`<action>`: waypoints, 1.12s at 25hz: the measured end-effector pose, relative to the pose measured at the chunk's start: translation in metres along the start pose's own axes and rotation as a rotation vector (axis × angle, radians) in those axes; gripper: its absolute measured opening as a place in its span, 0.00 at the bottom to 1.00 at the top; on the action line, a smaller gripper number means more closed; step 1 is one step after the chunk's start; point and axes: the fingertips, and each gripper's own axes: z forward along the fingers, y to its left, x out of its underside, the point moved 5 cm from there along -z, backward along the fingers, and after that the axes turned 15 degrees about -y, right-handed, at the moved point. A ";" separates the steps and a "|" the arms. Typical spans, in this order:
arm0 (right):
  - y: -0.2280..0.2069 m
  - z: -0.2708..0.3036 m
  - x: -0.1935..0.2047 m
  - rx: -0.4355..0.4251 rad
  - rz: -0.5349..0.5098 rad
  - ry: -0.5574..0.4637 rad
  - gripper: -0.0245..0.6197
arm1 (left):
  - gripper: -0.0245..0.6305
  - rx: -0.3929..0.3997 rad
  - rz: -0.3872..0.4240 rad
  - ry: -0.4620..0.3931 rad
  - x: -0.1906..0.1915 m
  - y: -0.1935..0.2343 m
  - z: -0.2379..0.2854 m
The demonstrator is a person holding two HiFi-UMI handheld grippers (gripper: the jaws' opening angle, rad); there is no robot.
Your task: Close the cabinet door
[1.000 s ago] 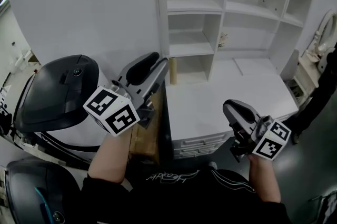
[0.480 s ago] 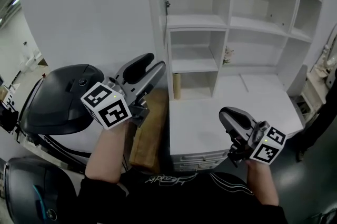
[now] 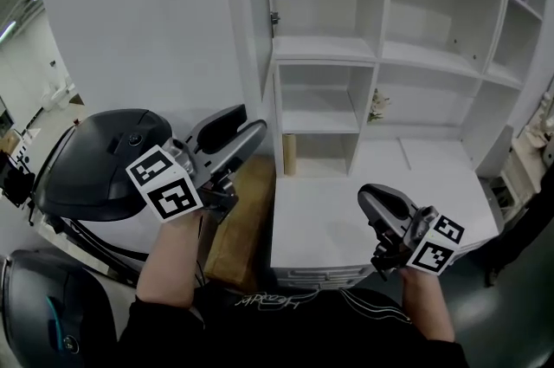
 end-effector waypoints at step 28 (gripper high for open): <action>-0.103 -0.034 -0.030 0.011 0.098 0.000 0.13 | 0.37 -0.187 0.217 0.073 0.051 -0.045 0.088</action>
